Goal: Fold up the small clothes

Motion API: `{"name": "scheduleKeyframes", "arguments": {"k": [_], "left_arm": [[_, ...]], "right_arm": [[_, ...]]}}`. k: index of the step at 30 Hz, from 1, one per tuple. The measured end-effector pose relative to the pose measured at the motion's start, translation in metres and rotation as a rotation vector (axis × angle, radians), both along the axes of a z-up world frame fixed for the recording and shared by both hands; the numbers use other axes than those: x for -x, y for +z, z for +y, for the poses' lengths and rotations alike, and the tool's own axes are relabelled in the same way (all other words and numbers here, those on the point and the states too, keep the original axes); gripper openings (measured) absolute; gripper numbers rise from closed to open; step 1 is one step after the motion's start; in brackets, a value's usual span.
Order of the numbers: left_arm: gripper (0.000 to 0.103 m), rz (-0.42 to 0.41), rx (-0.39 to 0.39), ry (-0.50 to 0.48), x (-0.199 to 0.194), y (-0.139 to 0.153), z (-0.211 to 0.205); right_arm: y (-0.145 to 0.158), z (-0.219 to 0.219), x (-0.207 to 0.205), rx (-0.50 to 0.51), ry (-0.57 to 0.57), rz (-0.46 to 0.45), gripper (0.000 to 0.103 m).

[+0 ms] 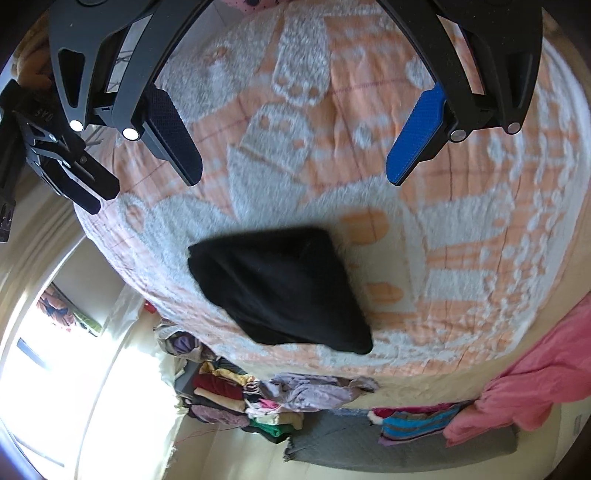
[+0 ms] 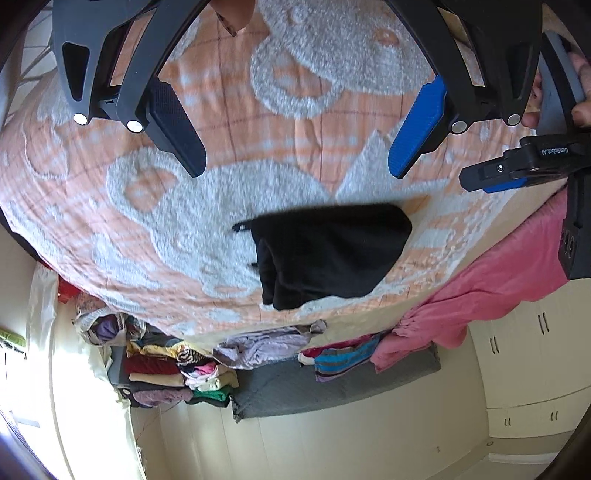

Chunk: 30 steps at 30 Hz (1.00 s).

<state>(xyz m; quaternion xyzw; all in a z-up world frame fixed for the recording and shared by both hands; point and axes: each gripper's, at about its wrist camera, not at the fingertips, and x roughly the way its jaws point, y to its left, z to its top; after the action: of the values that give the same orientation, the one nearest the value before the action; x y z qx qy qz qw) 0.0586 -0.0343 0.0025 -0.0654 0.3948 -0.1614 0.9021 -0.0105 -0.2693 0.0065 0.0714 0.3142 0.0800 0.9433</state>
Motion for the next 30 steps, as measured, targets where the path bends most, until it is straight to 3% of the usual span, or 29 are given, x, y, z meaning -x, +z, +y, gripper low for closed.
{"name": "scheduleKeyframes", "arguments": {"k": [8, 30], "left_arm": [[0.093, 0.031, 0.006, 0.02, 0.01, -0.014, 0.006], [0.093, 0.038, -0.037, 0.059, 0.011, -0.016, 0.009]], "right_arm": [[-0.011, 0.001, 0.0, -0.002, -0.005, 0.036, 0.098], [-0.013, 0.001, -0.003, 0.013, -0.009, 0.037, 0.098]]}}
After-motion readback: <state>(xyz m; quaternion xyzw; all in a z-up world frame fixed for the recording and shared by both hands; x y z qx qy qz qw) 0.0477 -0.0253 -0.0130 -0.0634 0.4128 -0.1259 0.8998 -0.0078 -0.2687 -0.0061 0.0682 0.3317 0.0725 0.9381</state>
